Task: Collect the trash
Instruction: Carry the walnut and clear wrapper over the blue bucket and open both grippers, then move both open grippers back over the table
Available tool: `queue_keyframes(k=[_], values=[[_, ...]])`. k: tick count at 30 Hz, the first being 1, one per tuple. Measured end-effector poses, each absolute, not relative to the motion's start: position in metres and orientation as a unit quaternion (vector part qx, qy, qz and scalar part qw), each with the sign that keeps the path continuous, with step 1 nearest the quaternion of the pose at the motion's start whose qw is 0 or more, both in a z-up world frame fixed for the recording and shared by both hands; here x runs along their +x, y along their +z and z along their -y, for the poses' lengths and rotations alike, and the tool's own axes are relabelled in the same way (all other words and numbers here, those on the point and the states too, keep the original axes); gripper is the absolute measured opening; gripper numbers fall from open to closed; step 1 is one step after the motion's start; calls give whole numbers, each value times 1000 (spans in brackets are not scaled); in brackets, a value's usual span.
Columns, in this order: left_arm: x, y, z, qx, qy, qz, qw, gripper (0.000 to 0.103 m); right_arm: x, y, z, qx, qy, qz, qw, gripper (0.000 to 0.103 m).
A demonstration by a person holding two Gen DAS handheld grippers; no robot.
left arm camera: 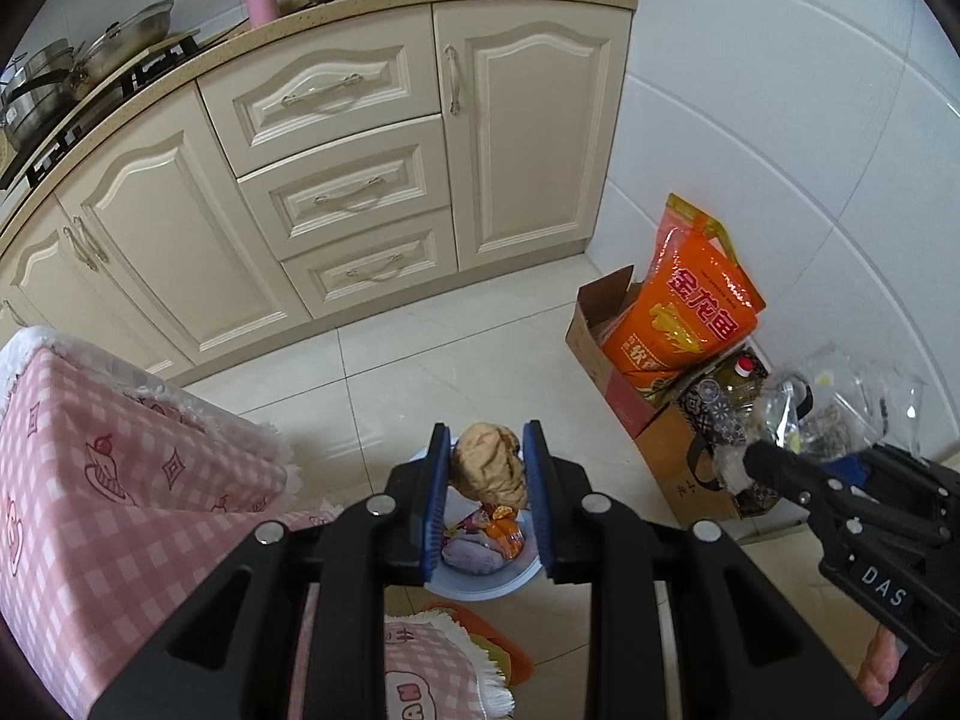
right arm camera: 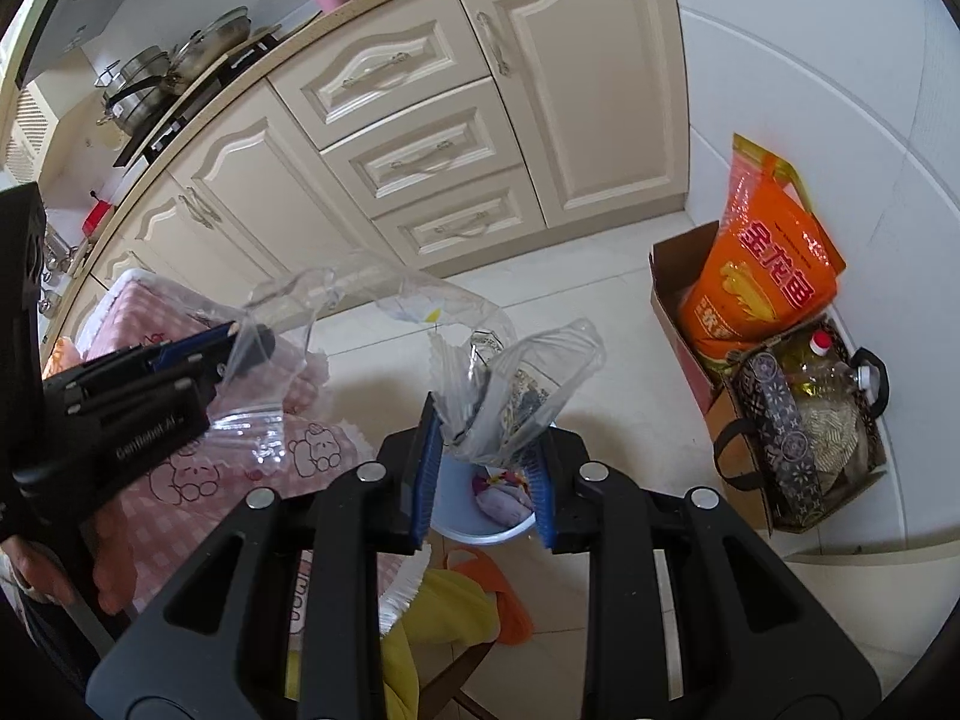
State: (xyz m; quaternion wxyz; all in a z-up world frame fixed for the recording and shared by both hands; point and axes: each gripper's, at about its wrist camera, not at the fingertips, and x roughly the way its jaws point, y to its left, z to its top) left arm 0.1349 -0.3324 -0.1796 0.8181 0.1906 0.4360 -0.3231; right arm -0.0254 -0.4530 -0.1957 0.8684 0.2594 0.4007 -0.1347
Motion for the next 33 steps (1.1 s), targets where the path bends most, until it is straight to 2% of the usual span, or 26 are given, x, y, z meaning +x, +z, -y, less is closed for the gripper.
queue_keyframes(k=[1, 2, 3, 4, 5, 17, 26, 27, 28, 29, 33], values=[[136, -180, 332, 188, -323, -436, 819, 25, -25, -196, 453, 260, -134, -401, 868, 26], [138, -178, 330, 178, -328, -433, 821, 36, -24, -197, 454, 260, -134, -401, 868, 26], [138, -177, 328, 170, -330, -432, 822, 59, -22, -198, 454, 261, -133, -401, 868, 26], [141, -177, 325, 163, -326, -433, 824, 70, -21, -198, 454, 261, -131, -402, 868, 26], [144, -176, 324, 161, -317, -433, 828, 77, -20, -198, 454, 261, -129, -402, 868, 26], [154, -166, 293, 172, -278, -424, 845, 77, 19, -209, 437, 250, -94, -425, 865, 26], [163, -148, 249, 149, -244, -413, 864, 77, 63, -195, 396, 212, -26, -437, 874, 28], [165, -146, 244, 145, -242, -413, 866, 77, 66, -193, 391, 208, -23, -439, 874, 41], [166, -146, 242, 143, -240, -413, 867, 77, 68, -191, 388, 203, -25, -440, 874, 73], [168, -144, 238, 138, -237, -413, 869, 77, 69, -187, 385, 195, -37, -437, 877, 81], [171, -142, 228, 130, -230, -412, 872, 77, 71, -183, 383, 190, -47, -436, 879, 81]])
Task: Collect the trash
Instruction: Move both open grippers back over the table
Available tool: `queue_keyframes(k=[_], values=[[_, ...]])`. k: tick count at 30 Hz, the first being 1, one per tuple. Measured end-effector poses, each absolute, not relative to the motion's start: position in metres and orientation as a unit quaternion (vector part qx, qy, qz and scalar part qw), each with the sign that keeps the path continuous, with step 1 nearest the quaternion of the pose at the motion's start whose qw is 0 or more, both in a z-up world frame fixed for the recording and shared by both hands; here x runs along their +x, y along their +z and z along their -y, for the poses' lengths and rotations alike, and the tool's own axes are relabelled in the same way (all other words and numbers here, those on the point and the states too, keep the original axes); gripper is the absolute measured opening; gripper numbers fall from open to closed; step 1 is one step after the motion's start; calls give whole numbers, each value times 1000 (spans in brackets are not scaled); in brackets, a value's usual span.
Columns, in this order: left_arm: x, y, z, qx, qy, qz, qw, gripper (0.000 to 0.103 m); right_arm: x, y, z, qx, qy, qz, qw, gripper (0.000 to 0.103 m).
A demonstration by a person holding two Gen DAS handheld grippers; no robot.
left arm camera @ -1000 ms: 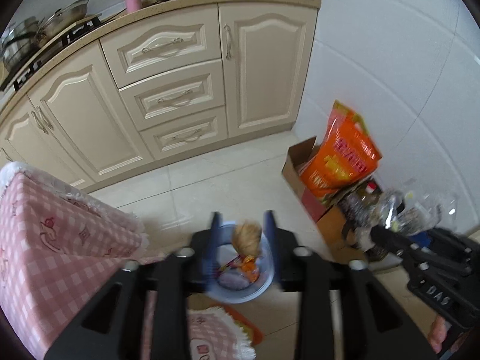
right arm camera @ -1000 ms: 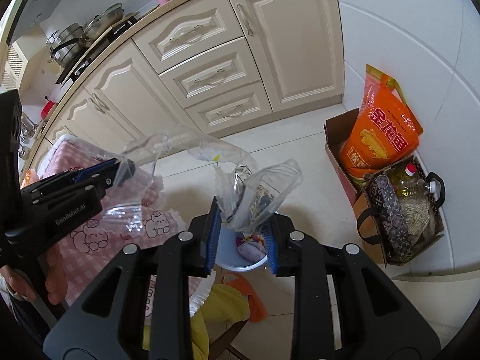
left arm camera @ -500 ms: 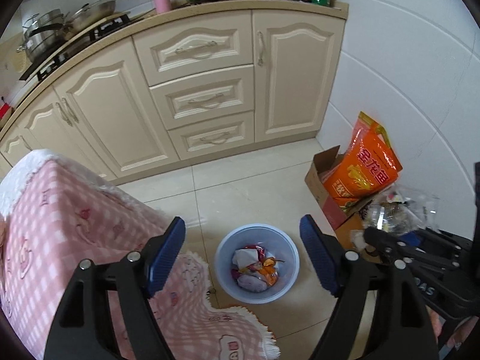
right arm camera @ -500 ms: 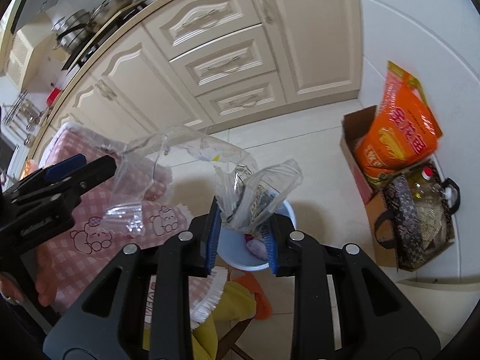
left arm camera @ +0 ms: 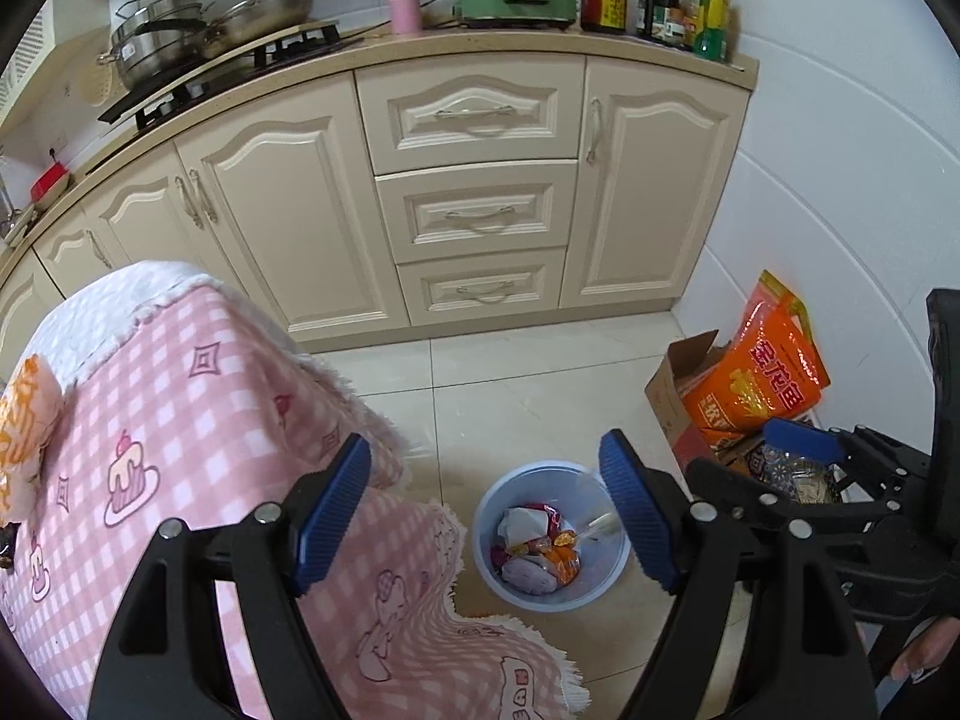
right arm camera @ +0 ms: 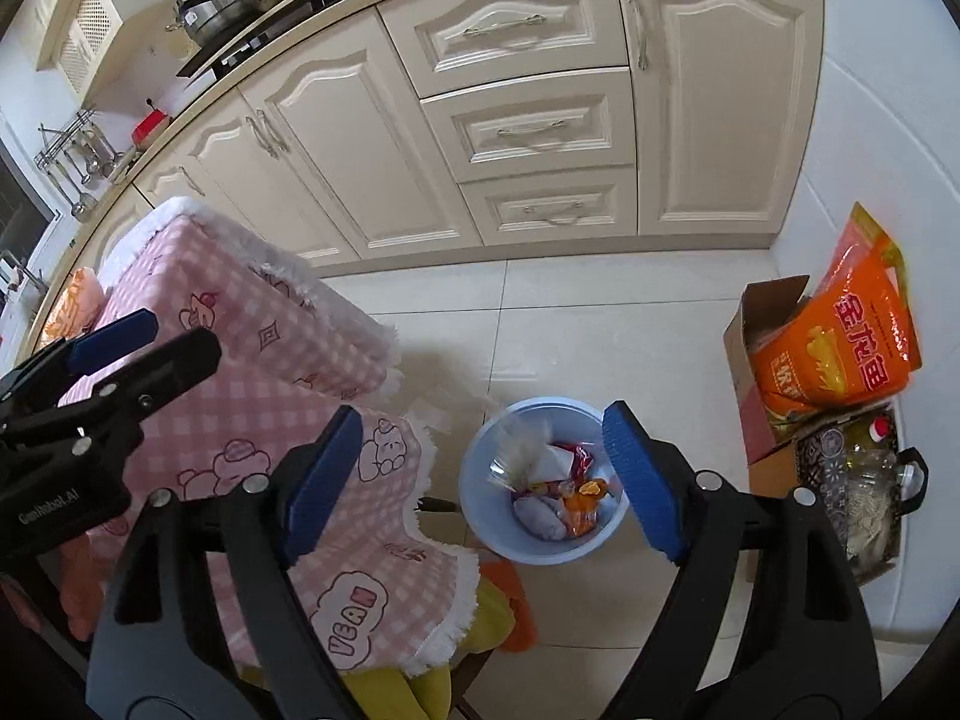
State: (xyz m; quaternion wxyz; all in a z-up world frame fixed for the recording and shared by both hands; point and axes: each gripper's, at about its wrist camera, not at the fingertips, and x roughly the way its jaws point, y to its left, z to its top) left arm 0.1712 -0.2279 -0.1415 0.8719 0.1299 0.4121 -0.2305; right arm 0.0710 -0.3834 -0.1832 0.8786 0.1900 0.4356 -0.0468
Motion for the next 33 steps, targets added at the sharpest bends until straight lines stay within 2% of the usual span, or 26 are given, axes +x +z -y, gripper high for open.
queue_keyframes(k=[13, 33], values=[[166, -137, 225, 124, -240, -408, 872, 77, 59, -178, 381, 192, -64, -441, 875, 81], [129, -98, 187, 102, -250, -368, 890, 77, 20, -131, 351, 181, -79, -401, 894, 81]])
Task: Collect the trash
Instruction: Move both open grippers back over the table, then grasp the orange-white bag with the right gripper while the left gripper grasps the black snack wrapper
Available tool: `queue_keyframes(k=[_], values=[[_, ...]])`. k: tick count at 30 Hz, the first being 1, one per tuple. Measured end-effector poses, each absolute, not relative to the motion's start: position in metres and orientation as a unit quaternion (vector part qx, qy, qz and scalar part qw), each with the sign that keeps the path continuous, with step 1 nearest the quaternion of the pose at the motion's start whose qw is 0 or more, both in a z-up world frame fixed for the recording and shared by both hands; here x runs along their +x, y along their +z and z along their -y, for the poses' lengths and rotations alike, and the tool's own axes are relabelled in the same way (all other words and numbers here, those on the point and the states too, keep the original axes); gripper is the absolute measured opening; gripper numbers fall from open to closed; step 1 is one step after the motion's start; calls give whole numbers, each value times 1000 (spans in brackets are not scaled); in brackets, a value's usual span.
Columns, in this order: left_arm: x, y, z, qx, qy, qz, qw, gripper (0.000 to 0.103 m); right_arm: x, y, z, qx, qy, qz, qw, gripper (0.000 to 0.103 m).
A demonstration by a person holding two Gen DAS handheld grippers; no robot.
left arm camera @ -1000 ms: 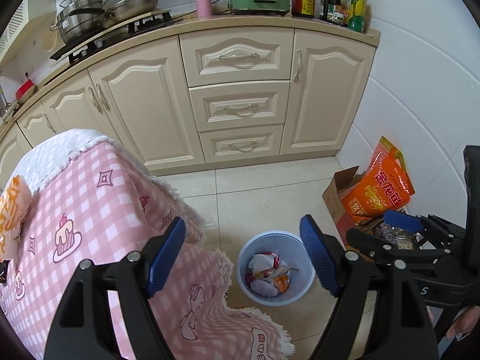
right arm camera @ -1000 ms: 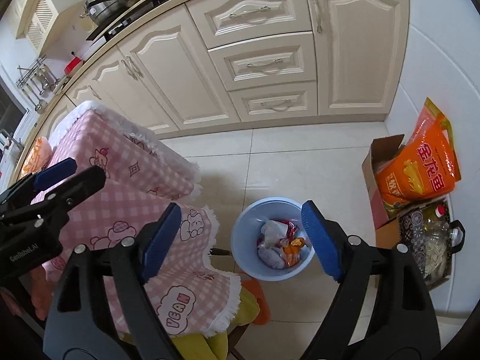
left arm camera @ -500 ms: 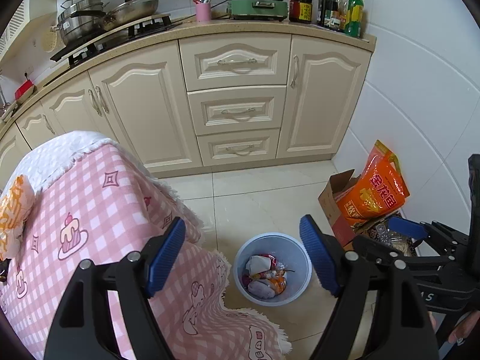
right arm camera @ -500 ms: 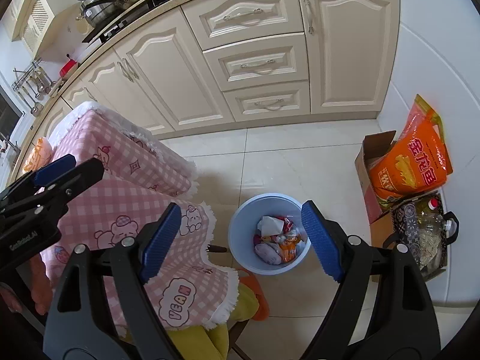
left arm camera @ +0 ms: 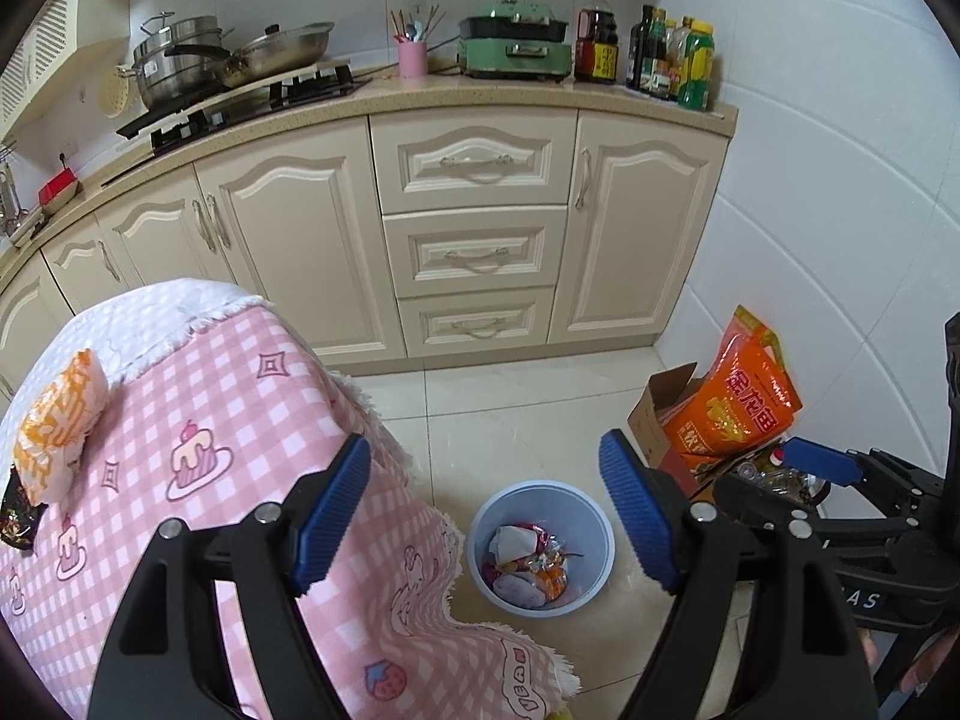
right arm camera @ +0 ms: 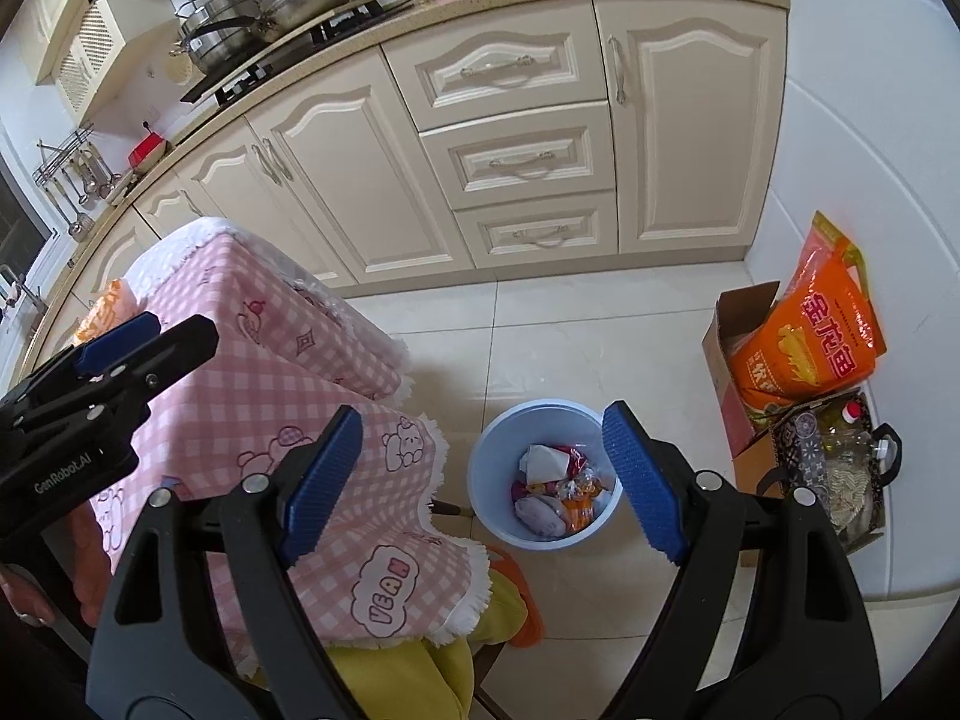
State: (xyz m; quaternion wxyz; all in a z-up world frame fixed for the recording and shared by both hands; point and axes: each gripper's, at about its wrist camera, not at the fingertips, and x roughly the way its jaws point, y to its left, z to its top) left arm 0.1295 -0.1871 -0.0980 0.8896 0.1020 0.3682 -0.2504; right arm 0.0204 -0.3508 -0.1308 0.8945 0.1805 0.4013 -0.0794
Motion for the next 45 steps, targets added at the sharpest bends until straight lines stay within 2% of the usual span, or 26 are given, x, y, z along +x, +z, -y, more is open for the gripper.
queue_keyframes(k=[10, 23, 30, 45], values=[[112, -73, 139, 86, -235, -340, 907, 77, 17, -106, 306, 159, -57, -379, 910, 81], [110, -62, 28, 35, -170, -325, 930, 77, 58, -89, 204, 94, 18, -391, 915, 81], [123, -65, -45, 3, -115, -329, 937, 77, 102, -88, 140, 89, 66, -408, 906, 86], [157, -82, -185, -42, 21, -358, 933, 78, 211, -93, 15, 86, 154, -454, 873, 88]])
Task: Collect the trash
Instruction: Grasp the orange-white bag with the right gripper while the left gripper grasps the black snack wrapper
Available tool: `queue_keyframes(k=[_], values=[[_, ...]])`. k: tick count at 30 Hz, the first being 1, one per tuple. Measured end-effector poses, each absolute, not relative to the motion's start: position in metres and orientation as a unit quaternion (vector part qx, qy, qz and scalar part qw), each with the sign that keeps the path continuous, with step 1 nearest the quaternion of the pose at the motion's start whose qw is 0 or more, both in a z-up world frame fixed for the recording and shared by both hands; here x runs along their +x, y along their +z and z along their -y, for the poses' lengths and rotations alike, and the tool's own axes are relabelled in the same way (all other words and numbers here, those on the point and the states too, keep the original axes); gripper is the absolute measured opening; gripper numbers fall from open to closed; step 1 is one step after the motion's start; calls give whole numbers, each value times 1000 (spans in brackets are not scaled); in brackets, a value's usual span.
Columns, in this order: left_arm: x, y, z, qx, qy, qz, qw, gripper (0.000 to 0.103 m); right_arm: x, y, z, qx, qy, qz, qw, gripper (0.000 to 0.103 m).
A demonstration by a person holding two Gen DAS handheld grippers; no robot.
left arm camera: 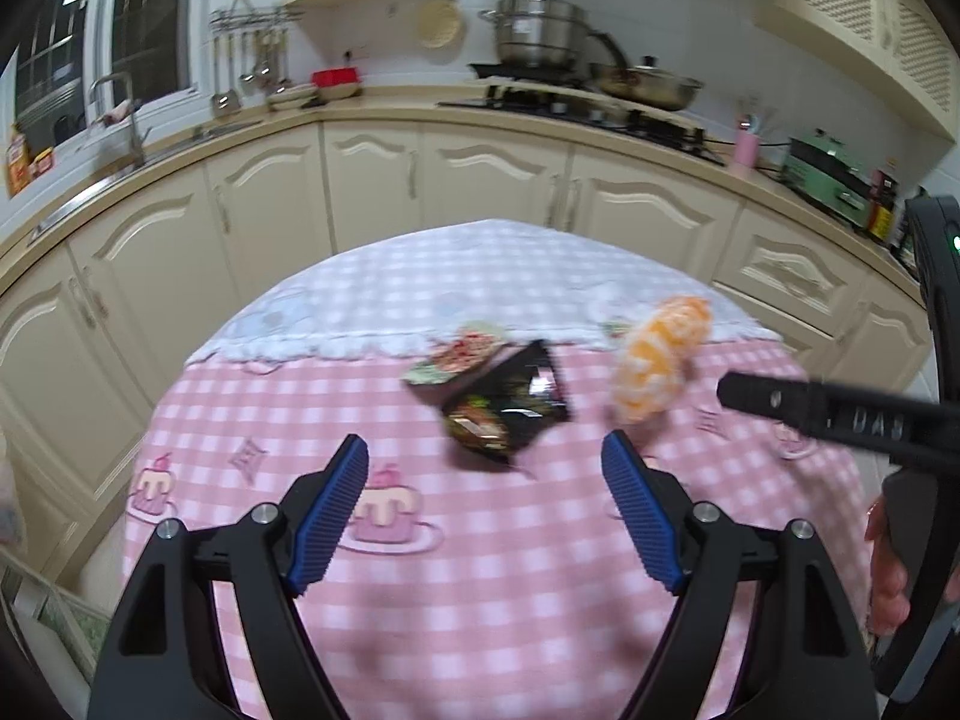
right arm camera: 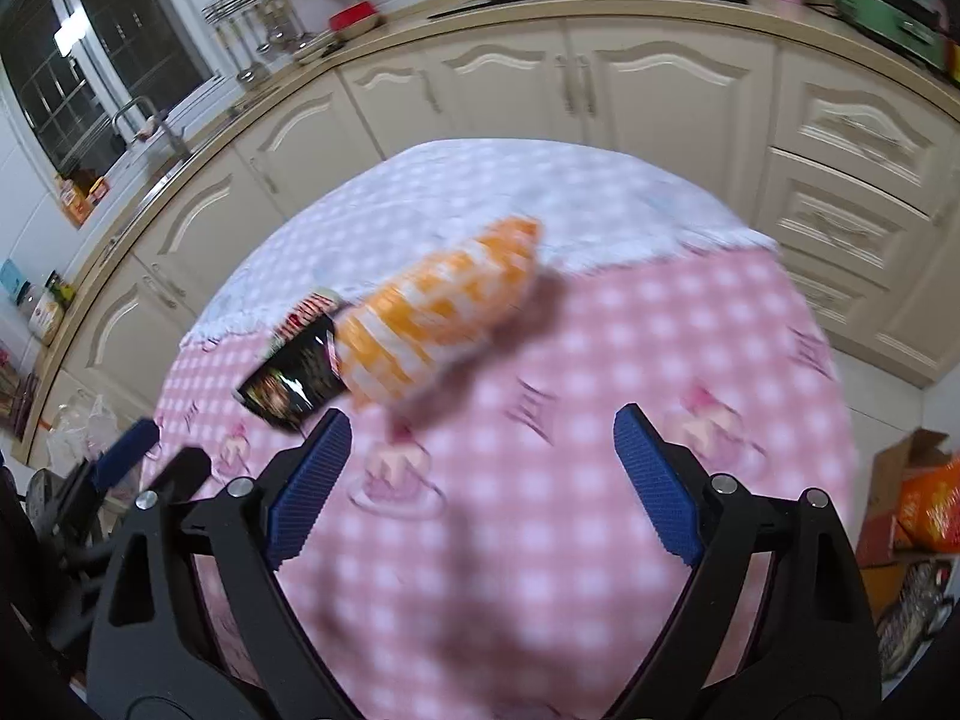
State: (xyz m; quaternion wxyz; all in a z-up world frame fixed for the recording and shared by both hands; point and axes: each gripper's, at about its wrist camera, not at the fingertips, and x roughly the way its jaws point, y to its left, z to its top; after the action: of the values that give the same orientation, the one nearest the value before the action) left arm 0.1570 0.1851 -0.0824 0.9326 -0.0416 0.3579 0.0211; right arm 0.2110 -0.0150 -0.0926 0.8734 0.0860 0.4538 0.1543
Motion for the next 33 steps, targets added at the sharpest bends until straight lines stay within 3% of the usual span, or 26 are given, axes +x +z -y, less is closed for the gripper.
queue_keyframes(k=[12, 13, 16, 25, 33], values=[[177, -91, -226, -59, 58, -371, 925, 78, 274, -127, -24, 115, 145, -516, 837, 86], [179, -92, -227, -59, 58, -373, 924, 78, 275, -130, -25, 117, 144, -515, 837, 65], [186, -93, -227, -56, 55, -377, 923, 78, 268, -128, -20, 116, 161, -500, 843, 51], [219, -97, -206, -33, 1, -393, 919, 82, 242, -125, 18, 139, 178, -490, 842, 49], [251, -117, -169, 45, -39, -424, 904, 85, 236, -129, 42, 142, 180, -482, 846, 49]])
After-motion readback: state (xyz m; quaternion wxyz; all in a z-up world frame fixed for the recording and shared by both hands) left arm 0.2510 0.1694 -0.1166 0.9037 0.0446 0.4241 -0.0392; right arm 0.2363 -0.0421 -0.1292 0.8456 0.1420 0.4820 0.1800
